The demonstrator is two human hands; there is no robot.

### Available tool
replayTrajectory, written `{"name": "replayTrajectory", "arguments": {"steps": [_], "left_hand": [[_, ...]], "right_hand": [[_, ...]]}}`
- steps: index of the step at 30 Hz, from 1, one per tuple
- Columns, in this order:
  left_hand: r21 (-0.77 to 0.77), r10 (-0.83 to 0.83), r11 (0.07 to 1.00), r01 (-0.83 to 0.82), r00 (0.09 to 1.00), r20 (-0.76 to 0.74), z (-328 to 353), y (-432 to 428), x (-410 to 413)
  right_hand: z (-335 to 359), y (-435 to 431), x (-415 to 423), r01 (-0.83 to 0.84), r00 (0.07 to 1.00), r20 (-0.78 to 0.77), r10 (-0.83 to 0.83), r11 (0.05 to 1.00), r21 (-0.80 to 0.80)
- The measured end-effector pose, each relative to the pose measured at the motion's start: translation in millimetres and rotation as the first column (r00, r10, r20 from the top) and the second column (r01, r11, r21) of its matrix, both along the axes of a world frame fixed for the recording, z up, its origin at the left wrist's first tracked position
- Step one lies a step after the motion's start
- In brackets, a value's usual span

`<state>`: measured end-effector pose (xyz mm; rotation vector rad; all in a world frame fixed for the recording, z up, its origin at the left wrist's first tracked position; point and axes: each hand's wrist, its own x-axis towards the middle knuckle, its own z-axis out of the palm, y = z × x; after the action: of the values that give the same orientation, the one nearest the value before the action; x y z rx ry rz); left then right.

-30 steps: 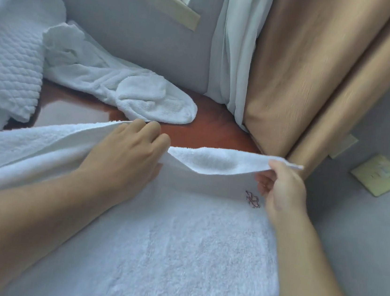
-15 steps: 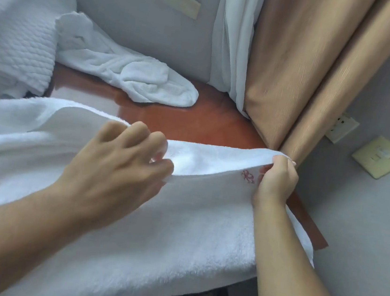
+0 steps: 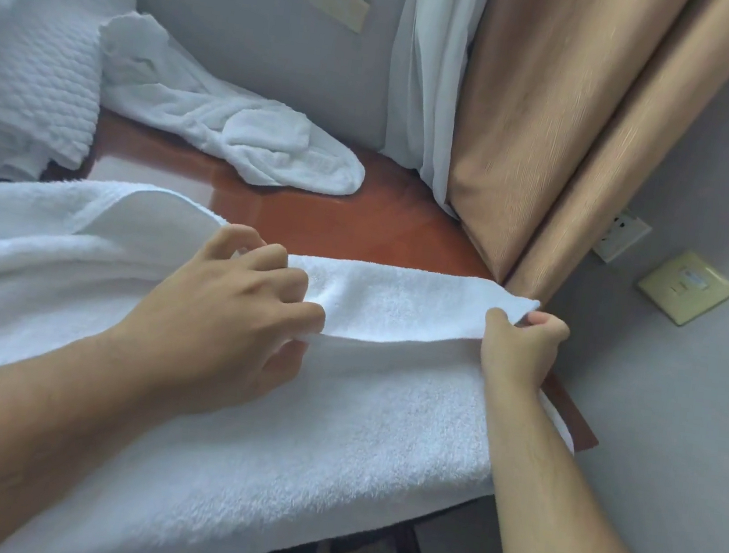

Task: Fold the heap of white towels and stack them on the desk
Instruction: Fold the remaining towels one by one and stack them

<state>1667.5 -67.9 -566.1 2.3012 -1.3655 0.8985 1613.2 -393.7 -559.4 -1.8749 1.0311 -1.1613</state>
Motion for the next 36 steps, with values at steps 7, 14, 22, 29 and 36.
{"name": "replayTrajectory", "arguments": {"steps": [7, 14, 22, 29, 36], "left_hand": [[-0.008, -0.021, 1.000, 0.021, 1.000, 0.004, -0.9, -1.4, 2.7], [-0.013, -0.079, 0.997, 0.080, 0.997, 0.019, 0.4, -0.1, 2.2], [-0.035, -0.077, 0.996, 0.079, 0.996, 0.043, 0.8, 0.7, 0.4], [-0.006, -0.062, 0.998, 0.062, 0.998, 0.029, 0.8, 0.3, 0.3], [-0.011, -0.069, 0.998, 0.070, 0.997, 0.031, -1.5, -1.3, 2.4]], "right_hand": [[-1.7, 5.8, -1.2, 0.076, 0.995, 0.061, -0.076, 0.997, 0.002], [0.6, 8.3, -2.0, 0.090, 0.996, -0.004, -0.090, 0.995, 0.045], [6.2, 19.7, -7.2, 0.124, 0.992, -0.006, -0.124, 0.991, -0.058], [17.4, 29.3, -8.2, 0.052, 0.960, -0.219, -0.176, 0.878, -0.476], [13.5, 44.6, 19.9, -0.465, 0.436, -0.845, 0.311, 0.881, 0.084]]}}
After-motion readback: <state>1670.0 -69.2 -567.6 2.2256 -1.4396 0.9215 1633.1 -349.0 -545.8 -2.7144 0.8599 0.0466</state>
